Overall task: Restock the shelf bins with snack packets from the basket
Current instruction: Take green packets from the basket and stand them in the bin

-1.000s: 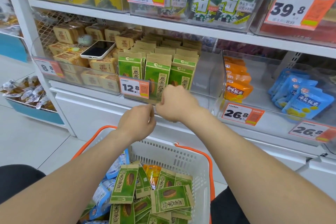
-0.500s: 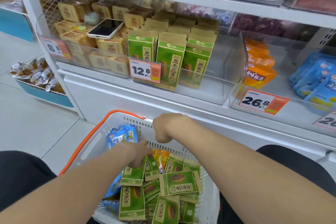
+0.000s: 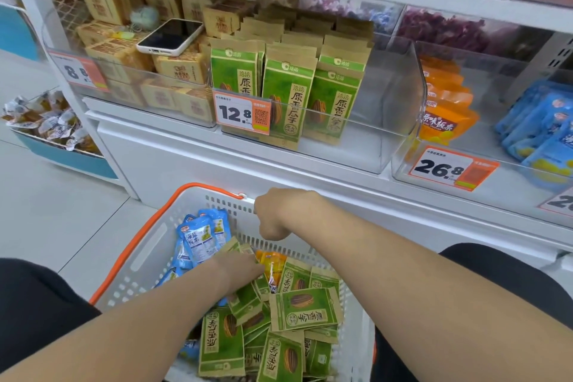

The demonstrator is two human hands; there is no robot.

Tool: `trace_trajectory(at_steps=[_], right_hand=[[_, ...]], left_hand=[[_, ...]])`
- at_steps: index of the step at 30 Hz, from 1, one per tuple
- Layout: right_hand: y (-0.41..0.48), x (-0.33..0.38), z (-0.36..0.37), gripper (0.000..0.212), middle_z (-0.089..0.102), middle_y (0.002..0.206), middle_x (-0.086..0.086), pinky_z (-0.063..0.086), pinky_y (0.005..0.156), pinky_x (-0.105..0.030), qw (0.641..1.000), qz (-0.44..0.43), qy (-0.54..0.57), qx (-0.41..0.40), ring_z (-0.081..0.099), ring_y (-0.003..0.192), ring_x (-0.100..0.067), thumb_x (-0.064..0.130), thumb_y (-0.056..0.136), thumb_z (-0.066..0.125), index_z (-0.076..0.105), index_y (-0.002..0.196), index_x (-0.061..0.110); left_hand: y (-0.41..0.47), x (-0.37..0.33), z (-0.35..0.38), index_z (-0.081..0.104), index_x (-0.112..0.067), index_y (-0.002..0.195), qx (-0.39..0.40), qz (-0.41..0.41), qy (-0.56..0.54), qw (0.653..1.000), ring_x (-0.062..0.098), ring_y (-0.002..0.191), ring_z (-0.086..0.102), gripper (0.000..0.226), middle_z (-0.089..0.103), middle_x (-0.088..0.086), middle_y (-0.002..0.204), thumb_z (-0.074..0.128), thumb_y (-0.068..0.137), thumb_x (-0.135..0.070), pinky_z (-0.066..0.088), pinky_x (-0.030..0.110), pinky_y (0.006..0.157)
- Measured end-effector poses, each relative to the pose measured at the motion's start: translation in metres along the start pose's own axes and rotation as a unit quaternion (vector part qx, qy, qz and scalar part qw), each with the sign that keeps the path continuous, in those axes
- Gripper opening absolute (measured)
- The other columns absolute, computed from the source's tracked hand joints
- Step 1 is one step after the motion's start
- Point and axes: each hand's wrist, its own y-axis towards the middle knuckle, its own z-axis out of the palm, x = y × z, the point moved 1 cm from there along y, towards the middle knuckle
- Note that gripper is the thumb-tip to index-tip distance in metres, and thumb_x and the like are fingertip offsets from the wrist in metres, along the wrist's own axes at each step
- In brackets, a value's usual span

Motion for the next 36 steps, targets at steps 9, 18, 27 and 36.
trace_trajectory(at_steps=[9,18,27,36], right_hand=[[-0.016,-0.035,-0.015,0.016,0.051,0.084,-0.005,0.051,0.070,-0.036,0.996,0.086,0.037,-0.017,0.055,0.073,-0.024,0.010,0.098,0.054,0.049,0.082,0.010],[-0.045,-0.071,-0.029,0.023,0.069,0.098,-0.019,0.063,0.065,-0.041,0.936,0.182,0.291,-0.078,0.073,0.079,-0.035,0.018,0.107,0.048,0.054,0.101,-0.004],[-0.057,-0.085,-0.036,0.025,0.075,0.081,-0.019,0.066,0.069,-0.049,0.761,0.135,0.584,-0.247,0.077,0.066,-0.032,0.022,0.097,0.073,0.071,0.087,0.000],[-0.069,-0.100,-0.043,0.019,0.078,0.083,0.003,0.063,0.079,-0.047,0.763,0.052,0.525,-0.373,0.075,0.084,-0.020,0.033,0.082,0.082,0.077,0.095,0.019]], left_hand=[[0.002,0.020,-0.043,0.061,-0.029,0.100,-0.253,-0.074,-0.307,0.915,0.027,0.092,0.066,0.012,0.070,0.001,0.094,0.060,0.101,-0.040,0.055,0.042,0.083],[-0.027,-0.005,-0.085,0.062,-0.020,0.111,-0.397,-0.046,-0.696,0.597,0.017,0.090,0.069,0.025,0.072,0.005,0.100,0.037,0.114,-0.021,0.055,0.031,0.073],[-0.060,-0.018,-0.125,0.068,-0.022,0.096,-0.537,-0.018,-0.654,0.533,0.009,0.075,0.070,0.033,0.075,-0.003,0.083,0.062,0.099,-0.055,0.054,0.030,0.068],[-0.090,-0.023,-0.166,0.056,-0.032,0.122,-0.605,0.033,-0.593,0.530,0.003,0.097,0.071,0.075,0.073,-0.014,0.108,0.099,0.061,-0.034,0.060,0.034,0.083]])
